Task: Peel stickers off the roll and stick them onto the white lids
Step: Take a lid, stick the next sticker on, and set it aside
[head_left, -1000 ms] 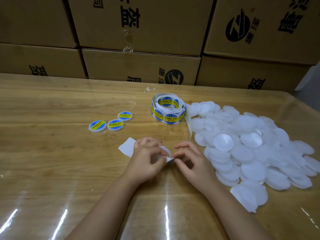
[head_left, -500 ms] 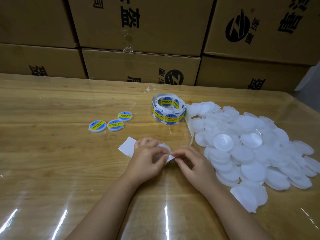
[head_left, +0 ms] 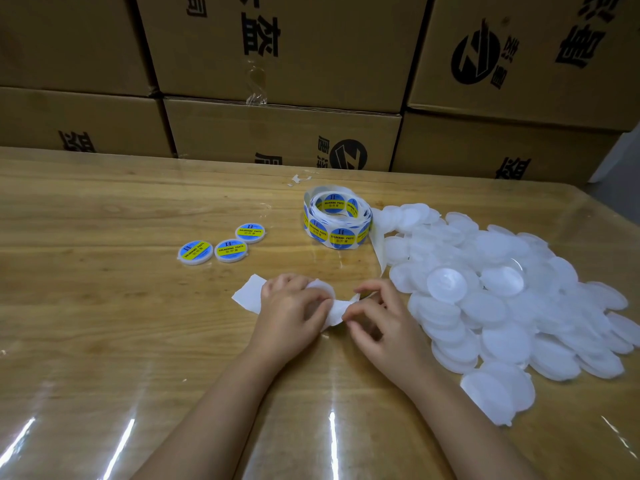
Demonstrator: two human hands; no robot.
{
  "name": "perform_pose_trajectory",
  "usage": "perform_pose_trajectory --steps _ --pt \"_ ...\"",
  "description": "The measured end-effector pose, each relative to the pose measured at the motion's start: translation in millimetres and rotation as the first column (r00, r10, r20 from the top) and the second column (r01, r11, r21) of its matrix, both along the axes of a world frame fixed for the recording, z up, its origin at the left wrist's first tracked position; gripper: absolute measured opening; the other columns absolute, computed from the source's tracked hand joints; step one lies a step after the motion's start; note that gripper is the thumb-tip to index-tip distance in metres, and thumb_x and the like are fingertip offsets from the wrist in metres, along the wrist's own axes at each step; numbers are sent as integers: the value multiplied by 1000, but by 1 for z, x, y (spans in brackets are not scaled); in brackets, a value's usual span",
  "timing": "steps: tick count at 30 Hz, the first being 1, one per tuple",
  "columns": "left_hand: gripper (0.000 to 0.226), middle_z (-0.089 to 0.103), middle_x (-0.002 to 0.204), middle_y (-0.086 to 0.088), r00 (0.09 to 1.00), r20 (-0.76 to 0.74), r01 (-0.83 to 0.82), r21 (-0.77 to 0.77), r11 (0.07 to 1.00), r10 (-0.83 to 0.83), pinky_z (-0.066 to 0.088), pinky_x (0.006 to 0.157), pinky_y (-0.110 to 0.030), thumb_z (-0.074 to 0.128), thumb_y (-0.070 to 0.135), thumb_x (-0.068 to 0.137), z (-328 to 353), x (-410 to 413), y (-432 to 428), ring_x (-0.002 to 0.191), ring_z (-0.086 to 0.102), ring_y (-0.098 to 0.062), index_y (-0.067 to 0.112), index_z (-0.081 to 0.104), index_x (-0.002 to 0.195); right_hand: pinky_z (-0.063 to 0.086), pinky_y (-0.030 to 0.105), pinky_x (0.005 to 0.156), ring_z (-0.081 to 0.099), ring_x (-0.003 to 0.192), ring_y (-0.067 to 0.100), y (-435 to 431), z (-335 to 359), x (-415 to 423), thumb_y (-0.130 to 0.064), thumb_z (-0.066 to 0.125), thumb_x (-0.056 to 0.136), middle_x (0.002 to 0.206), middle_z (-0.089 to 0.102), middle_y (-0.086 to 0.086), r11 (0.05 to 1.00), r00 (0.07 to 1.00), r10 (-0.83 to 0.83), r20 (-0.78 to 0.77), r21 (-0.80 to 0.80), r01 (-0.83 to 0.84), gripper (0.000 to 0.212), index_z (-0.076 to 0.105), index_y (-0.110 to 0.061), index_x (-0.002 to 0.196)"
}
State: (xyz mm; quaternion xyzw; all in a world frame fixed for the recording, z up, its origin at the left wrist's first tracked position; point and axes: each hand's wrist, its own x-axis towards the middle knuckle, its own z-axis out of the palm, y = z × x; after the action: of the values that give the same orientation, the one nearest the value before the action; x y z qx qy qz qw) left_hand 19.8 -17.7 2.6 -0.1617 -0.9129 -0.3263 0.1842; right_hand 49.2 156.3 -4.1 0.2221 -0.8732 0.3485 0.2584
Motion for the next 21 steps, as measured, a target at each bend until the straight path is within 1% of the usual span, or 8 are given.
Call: perform_pose_trajectory --steps 4,6,10,13,15,17,18,21 --pt "21 64 86 -2 995 -18 -93 -5 996 93 23 85 -33 56 29 81 0 -1 0 95 54 -30 18 74 82 47 21 58 53 71 1 0 0 -1 -10 64 79 113 45 -14 999 1000 -2 -20 -49 1 11 64 -20 83" --pt "19 64 83 -4 988 -43 -150 -20 989 149 25 83 -35 58 27 80 -1 -2 -1 91 56 -32 17 74 80 47 22 59 53 66 1 1 0 -1 -10 64 80 112 47 -12 996 1000 -6 -26 -91 3 12 62 -21 84" --pt "16 65 83 -4 956 -64 -289 -13 957 288 32 83 -41 59 25 77 -3 -4 -2 87 58 -34 17 73 75 44 12 61 54 70 -1 0 3 -2 -5 62 80 109 49 -10 983 999 -44 -29 -182 38 9 66 -13 82" --pt "10 66 86 -5 926 -62 -371 26 928 372 33 85 -44 63 21 76 -4 -5 -4 85 56 -35 17 72 73 44 11 59 56 75 1 0 6 -2 -2 60 80 104 52 -6 953 996 -90 -18 -293 81 9 65 -10 81" --pt "7 66 90 -6 907 -102 -411 10 912 409 34 88 -46 67 19 75 -4 -5 -4 86 57 -35 18 73 79 43 12 59 55 73 3 1 10 -2 -3 59 81 96 54 -3 925 995 -101 -6 -369 92 10 64 -12 81" --pt "18 65 92 -8 895 -155 -422 1 906 417 35 90 -49 65 20 74 -4 -5 -4 86 58 -35 16 72 89 42 13 61 54 70 5 2 12 -1 0 60 83 86 58 -3 882 995 -87 57 -459 104 17 62 -17 79" --pt "24 64 94 -9 892 -178 -421 6 907 415 35 90 -49 62 23 75 -3 -5 -4 87 58 -34 15 71 95 42 12 62 54 69 4 2 13 -1 2 61 85 82 61 -6 842 989 -65 131 -525 125 21 62 -19 78" --pt "37 61 103 -8 908 -224 -340 101 935 354 34 88 -41 49 30 83 4 0 -3 95 54 -29 12 64 111 44 12 61 54 63 2 6 15 -5 1 64 86 72 66 -11 677 941 49 336 -704 216 22 66 -20 78"
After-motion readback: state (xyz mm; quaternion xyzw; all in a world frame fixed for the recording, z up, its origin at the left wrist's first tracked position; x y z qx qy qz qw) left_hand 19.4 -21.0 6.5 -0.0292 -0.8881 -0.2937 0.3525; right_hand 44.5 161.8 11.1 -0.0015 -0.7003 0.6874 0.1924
